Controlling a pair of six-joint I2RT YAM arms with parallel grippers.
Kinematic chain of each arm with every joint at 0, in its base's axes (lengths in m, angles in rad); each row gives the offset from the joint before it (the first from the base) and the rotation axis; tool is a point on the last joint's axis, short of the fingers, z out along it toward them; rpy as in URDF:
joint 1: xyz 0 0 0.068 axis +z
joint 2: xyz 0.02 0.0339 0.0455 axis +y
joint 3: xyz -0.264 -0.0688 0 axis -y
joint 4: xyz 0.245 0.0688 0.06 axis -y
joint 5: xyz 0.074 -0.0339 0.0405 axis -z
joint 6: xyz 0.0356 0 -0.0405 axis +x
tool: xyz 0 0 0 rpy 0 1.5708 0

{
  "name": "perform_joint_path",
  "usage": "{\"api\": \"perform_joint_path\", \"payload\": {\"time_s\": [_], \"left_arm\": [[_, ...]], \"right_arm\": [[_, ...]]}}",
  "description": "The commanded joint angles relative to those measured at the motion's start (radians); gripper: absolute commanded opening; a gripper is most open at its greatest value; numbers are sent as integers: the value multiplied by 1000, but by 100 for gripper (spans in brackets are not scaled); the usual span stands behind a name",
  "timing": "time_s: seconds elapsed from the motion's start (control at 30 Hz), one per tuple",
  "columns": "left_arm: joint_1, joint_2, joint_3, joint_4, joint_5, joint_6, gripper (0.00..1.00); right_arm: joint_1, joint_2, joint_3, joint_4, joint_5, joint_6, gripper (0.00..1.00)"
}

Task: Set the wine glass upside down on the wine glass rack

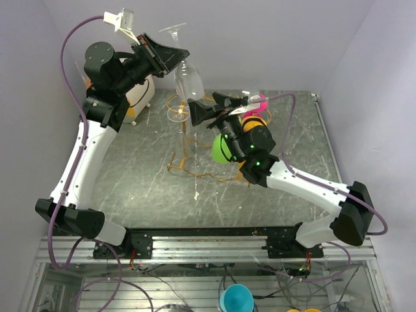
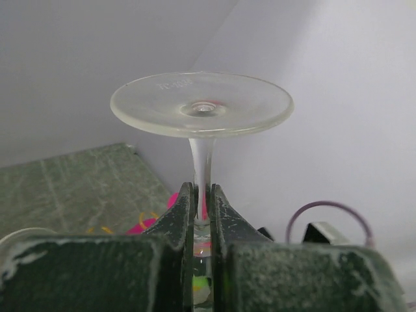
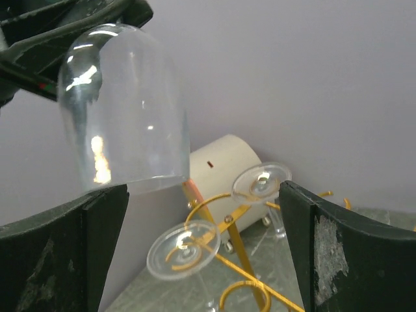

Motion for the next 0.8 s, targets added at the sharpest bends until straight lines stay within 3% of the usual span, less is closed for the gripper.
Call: {"api": "perform_joint_path", "payload": {"time_s": [0.0,0.13,0.3,0.57,0.77], "left_arm": [[-9,-8,57,-120,54,268,7],[-8,-24,97,-245,75,446,7],[-9,-48,133,-376,83,558,7],[-27,-116,135,-551,281,628,7],[-95,-193,2,-579,385,633,7]], "right_arm": [[12,-114,-32,-88,-47,8,100],[11,-210,-79,-170,-106,4,100],[13,-278,-119,-247,-146,25,100],[11,-371,-163,-268,-29,31,100],[11,-388,-149,-294,25,10,100]]}}
